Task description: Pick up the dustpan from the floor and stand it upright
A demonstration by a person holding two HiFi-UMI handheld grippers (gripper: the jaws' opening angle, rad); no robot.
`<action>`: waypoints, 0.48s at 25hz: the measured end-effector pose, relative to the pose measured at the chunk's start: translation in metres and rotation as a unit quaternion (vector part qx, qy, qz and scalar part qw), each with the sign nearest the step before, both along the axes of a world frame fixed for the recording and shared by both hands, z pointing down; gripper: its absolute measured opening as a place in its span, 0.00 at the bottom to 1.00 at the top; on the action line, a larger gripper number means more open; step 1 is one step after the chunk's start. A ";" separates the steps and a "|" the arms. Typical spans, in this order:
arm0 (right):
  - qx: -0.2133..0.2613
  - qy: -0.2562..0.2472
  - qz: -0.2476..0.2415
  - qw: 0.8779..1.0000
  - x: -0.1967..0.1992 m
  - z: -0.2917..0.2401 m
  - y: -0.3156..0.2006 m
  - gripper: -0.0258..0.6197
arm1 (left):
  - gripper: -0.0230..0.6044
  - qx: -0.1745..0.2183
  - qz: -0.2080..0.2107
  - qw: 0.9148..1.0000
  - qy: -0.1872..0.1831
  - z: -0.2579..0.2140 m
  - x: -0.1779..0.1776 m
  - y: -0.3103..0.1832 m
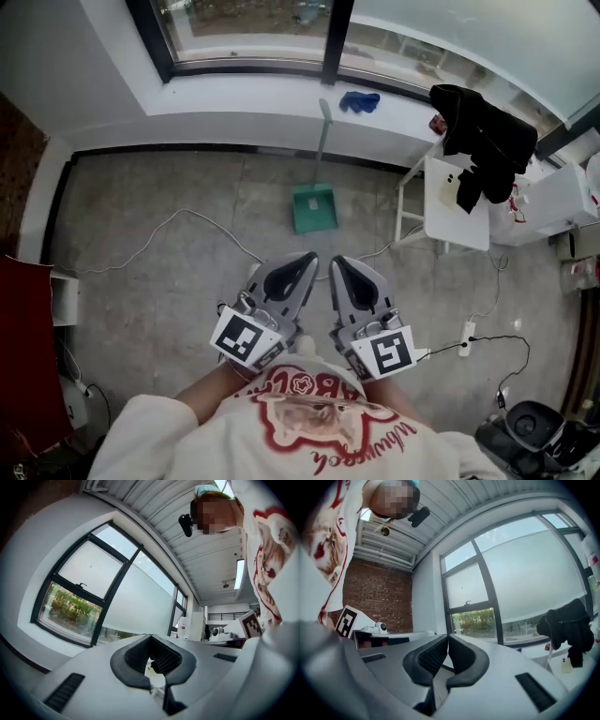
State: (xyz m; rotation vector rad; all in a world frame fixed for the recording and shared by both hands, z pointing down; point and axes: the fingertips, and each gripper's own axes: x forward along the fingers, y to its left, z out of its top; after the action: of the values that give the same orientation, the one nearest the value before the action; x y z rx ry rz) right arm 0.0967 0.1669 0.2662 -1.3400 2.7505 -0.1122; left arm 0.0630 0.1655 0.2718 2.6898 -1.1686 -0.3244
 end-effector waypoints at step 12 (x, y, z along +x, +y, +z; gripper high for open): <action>0.020 0.016 -0.023 0.999 -0.015 -0.032 0.083 0.08 | 0.07 0.023 0.009 1.000 -0.016 -0.036 -0.026 0.099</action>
State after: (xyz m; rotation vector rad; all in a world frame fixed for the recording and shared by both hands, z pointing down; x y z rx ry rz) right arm 0.0815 0.2494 0.2347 -1.2798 2.7955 -0.0400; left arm 0.0365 0.2644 0.2358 2.7533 -1.1593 -0.3112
